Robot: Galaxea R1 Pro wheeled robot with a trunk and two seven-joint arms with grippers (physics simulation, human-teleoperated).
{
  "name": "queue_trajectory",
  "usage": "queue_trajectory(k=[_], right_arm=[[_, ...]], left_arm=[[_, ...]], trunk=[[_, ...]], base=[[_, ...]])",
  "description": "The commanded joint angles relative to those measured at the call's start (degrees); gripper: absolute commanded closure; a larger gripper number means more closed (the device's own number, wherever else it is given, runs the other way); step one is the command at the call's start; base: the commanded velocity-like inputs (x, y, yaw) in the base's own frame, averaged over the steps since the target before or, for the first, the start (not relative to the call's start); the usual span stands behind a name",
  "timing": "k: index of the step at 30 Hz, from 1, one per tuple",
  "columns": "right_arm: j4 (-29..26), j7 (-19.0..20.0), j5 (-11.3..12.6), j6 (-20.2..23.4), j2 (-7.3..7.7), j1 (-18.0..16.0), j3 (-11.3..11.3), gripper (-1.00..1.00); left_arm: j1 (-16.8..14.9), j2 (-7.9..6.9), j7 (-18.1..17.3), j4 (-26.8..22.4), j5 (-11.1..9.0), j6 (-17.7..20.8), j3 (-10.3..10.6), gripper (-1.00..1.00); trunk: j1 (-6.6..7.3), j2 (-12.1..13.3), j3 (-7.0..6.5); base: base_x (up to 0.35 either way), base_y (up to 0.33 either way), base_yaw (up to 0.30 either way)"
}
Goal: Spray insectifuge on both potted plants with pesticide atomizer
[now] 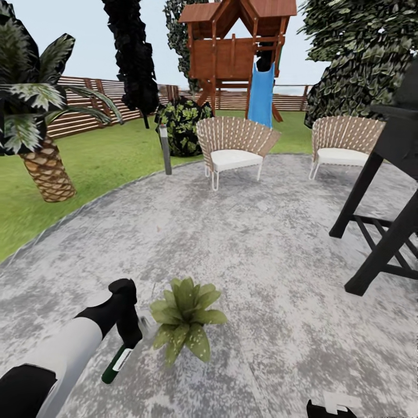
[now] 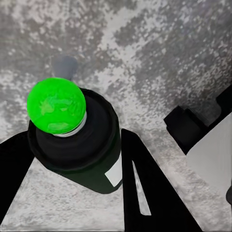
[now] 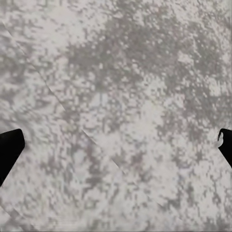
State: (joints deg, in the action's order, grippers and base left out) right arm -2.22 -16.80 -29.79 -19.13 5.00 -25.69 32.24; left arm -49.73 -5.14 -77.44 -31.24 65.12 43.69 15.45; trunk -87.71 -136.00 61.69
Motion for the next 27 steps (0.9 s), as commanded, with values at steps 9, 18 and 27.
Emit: queue_trajectory(k=[9,18,27], right_arm=[[0.39,-0.04,-0.96,-0.28,0.07,-0.06,0.33,-1.0],[0.38,0.04,-0.99,-0.3,0.1,-0.06,0.3,-1.0],[0.12,0.01,-0.78,-0.3,0.05,-0.06,0.36,-1.0]], left_arm=[[3.75,-0.78,10.51,-0.09,-0.22,0.39,-2.45,1.0],[5.71,-0.83,18.44,-0.12,-6.25,-0.09,-4.29,1.0],[8.22,-0.57,22.02,-0.21,-6.58,-0.17,-9.16,1.0]], trunk=[[-0.01,-0.02,0.05],[-0.01,-0.02,0.05],[-0.01,-0.02,0.05]], base=[[0.163,0.158,-0.139],[0.004,0.003,-0.001],[0.0,0.0,-0.038]])
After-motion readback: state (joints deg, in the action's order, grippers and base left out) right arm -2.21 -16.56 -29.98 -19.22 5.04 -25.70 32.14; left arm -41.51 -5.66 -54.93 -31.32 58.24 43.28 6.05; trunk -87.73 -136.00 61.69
